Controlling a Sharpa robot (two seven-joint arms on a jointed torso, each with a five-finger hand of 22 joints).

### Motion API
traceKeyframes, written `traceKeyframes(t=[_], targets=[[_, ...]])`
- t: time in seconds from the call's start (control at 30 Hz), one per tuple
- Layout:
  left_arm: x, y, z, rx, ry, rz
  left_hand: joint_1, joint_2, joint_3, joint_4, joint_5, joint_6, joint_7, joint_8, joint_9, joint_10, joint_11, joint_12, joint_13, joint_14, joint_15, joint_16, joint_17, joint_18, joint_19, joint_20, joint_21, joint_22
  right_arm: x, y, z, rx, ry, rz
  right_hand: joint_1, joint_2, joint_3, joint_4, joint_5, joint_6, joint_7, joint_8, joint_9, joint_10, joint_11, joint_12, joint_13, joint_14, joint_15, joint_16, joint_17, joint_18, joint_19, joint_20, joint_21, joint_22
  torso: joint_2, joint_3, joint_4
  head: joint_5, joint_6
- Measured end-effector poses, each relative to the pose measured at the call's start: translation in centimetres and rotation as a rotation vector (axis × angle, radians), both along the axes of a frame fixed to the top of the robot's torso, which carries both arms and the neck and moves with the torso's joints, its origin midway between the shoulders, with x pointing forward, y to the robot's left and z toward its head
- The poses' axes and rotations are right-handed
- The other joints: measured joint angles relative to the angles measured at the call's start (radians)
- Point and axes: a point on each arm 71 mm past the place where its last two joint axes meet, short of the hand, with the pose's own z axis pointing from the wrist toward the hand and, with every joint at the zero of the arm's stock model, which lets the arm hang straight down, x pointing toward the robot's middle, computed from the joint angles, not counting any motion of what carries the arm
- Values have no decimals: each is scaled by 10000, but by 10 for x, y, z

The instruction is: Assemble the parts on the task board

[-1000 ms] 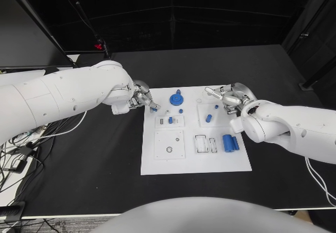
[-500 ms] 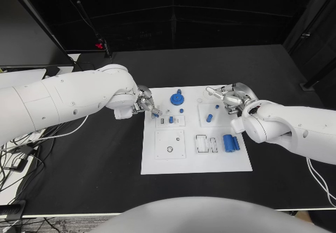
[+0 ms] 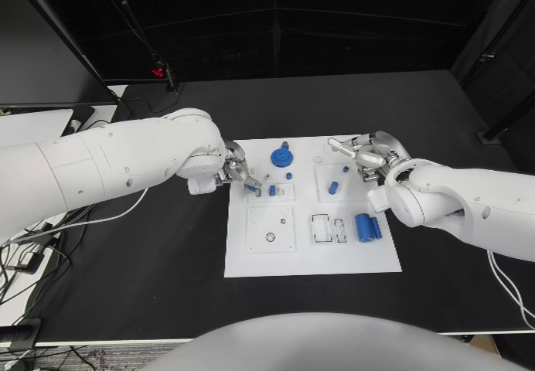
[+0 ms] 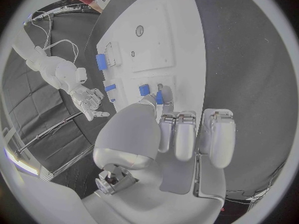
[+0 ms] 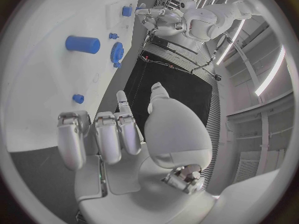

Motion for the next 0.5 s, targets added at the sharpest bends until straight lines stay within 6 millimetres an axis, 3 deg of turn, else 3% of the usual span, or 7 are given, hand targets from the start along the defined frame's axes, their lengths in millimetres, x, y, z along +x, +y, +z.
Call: traceKeyframes(t=[0.5], targets=[[2, -7, -7, 83, 45, -36, -8, 8, 58, -3, -1, -16, 18, -2, 8, 0, 0, -31, -1, -14, 15, 0, 0, 0, 0, 0, 0, 0, 0, 1, 0, 4, -3, 12, 0, 0, 0, 0, 0, 0, 0, 0, -1, 0, 0, 0, 0, 0, 0, 0, -1, -1, 0, 0, 0, 0, 0, -2, 10, -1, -66]])
